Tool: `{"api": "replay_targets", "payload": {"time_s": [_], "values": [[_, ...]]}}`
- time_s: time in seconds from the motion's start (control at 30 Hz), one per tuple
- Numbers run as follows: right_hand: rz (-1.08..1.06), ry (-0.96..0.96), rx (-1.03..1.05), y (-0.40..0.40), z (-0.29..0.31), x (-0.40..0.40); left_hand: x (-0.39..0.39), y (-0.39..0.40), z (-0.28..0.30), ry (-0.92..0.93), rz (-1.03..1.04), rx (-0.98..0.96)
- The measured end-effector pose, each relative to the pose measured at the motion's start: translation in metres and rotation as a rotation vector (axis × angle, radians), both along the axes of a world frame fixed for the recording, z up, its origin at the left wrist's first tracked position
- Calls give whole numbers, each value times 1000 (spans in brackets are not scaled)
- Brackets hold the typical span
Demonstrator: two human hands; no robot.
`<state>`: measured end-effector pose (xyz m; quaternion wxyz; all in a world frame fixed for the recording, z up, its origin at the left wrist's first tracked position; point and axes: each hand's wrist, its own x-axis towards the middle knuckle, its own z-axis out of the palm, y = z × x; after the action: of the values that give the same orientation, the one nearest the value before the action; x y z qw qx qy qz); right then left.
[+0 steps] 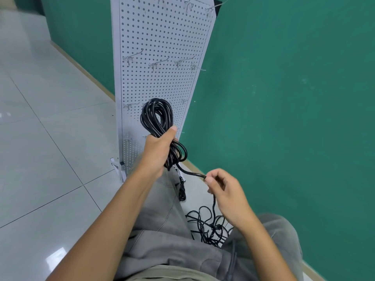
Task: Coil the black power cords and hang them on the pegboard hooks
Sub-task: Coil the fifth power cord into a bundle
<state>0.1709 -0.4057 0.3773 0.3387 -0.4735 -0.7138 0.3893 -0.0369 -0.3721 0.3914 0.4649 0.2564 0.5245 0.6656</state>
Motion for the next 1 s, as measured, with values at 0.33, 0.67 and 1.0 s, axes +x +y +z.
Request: {"api": "replay_targets", "payload": {"time_s": [0.33, 0.67, 1.0], "values": [[-27, -85, 249, 9, 72, -12, 47, -13, 2, 156, -317, 134], [-155, 256, 49, 12, 76, -1, 72, -37, 17, -222, -653, 108], [-177, 253, 43, 17, 64, 11, 77, -40, 17, -453, -780, 109]]}}
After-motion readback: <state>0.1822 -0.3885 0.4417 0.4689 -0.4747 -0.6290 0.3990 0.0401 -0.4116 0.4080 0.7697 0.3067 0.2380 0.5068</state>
